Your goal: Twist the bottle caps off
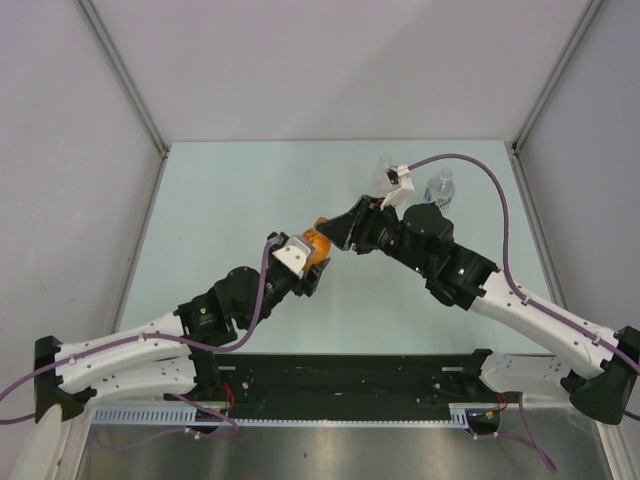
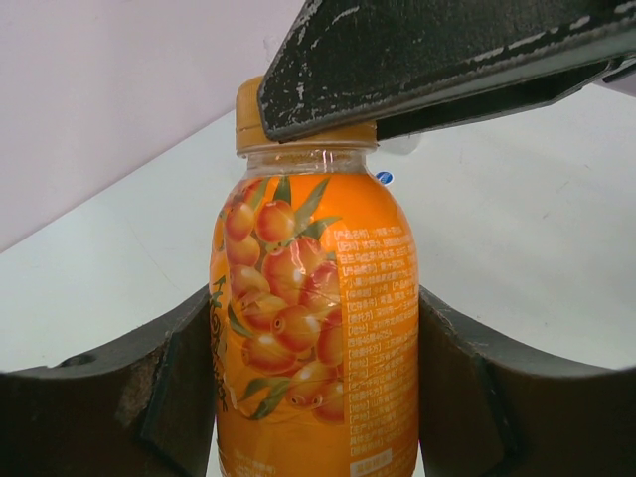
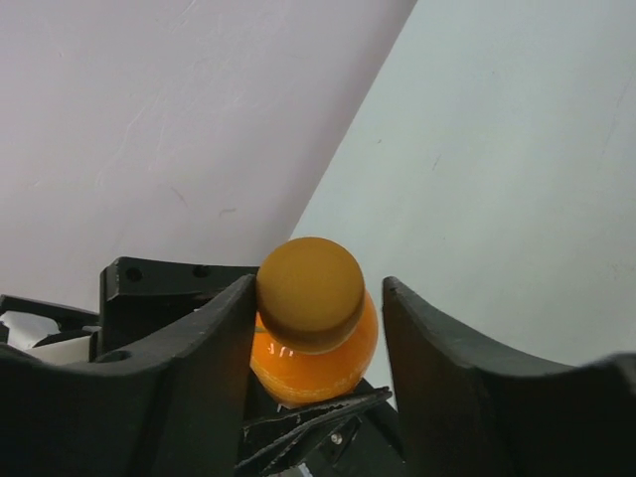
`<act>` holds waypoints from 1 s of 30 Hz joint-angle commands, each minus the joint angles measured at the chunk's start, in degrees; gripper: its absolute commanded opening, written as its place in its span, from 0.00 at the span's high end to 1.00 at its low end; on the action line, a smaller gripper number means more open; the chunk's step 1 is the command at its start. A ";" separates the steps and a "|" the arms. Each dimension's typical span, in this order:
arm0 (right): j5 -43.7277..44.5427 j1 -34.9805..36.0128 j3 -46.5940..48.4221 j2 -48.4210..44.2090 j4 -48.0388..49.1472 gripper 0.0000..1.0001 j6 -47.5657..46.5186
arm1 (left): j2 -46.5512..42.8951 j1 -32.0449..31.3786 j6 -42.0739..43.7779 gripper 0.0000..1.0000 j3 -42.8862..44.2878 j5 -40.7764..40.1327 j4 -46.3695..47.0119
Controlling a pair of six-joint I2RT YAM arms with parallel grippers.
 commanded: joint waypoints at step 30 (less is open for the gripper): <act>-35.36 -0.96 -3.44 -6.55 14.23 1.00 -21.79 | -0.67 16.98 -20.58 1.00 10.29 72.77 -0.49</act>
